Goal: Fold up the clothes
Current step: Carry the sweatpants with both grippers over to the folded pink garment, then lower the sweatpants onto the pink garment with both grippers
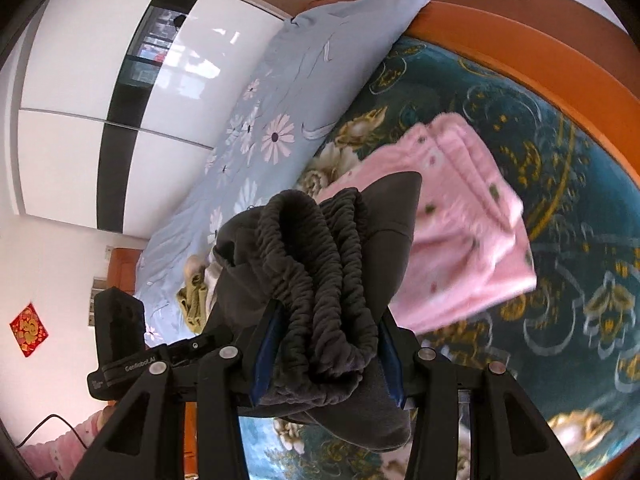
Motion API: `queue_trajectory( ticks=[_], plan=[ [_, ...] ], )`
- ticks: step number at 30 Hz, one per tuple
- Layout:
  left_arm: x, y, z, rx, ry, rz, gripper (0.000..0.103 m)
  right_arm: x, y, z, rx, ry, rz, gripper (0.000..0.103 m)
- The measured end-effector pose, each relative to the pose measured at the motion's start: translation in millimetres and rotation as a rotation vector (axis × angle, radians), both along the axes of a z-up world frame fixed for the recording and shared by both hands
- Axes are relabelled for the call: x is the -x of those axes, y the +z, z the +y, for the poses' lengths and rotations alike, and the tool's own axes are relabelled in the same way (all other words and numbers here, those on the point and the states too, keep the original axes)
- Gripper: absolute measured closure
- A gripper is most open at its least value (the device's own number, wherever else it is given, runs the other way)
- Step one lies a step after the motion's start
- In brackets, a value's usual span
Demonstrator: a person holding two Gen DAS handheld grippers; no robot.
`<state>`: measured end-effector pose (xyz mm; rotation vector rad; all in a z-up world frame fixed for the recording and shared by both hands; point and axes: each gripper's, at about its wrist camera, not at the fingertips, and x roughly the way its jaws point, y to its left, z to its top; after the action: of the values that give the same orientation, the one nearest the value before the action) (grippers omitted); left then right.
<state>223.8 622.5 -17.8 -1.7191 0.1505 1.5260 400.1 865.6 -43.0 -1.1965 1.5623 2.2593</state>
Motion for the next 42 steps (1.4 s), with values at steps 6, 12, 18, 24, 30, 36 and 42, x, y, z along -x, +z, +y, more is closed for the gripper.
queue_trajectory(
  ticks=[6, 12, 18, 24, 30, 36, 42],
  plan=[
    [25, -18, 36, 0.001, 0.046, -0.008, 0.066, 36, -12, 43, -0.017, 0.026, 0.003, 0.055],
    [29, -53, 56, 0.074, 0.048, -0.024, 0.066, 55, -52, 67, 0.007, 0.026, -0.06, 0.055],
    [21, -77, 56, 0.136, 0.024, -0.043, 0.065, 60, -86, 75, 0.022, 0.041, -0.157, 0.055],
    [29, -58, 46, 0.121, 0.012, -0.027, 0.066, 48, -72, 73, -0.047, 0.065, -0.162, 0.051],
    [30, -18, 67, 0.025, -0.083, 0.106, 0.066, 32, -30, 76, -0.161, 0.011, -0.093, 0.051],
    [30, -33, 105, 0.039, -0.178, 0.127, 0.066, 55, -27, 29, -0.172, 0.181, -0.04, 0.051],
    [48, -69, 116, 0.102, -0.136, 0.087, 0.066, 65, -66, 27, -0.17, 0.163, -0.152, 0.053]
  ],
)
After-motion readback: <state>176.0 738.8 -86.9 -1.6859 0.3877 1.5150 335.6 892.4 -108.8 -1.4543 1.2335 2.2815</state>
